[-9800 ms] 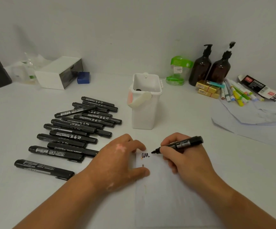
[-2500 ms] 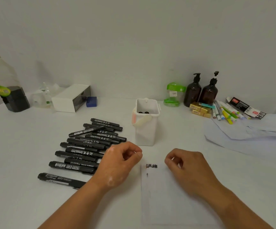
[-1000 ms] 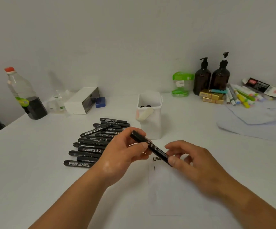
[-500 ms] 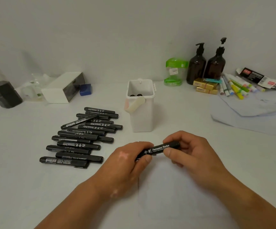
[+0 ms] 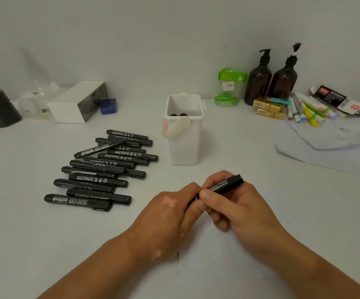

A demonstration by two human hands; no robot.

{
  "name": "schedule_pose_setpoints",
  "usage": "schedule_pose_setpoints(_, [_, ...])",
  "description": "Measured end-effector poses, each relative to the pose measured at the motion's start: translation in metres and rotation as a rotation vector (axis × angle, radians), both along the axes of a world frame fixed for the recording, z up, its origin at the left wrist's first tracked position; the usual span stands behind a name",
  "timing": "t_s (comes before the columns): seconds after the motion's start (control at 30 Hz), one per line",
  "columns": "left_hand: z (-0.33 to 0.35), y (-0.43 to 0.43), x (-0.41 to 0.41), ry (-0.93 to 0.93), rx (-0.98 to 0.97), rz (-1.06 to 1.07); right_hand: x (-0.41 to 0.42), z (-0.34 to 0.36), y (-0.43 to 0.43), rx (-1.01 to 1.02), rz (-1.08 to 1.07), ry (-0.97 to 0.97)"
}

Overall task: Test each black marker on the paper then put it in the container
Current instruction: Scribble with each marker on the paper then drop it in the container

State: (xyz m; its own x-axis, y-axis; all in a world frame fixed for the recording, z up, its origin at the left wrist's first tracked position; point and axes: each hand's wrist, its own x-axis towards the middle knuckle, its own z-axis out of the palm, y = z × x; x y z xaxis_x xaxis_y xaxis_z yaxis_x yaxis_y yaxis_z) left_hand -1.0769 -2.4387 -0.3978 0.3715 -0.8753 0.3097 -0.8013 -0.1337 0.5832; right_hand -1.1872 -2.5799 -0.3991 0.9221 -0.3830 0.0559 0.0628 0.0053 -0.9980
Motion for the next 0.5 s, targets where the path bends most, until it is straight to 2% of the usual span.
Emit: schedule_pose_setpoints(0.5, [0.0053, 0.0026, -0.0048, 0.065, -0.050, 0.000, -0.0055, 0.0029, -0.0033, 0.125, 0.103, -0.048])
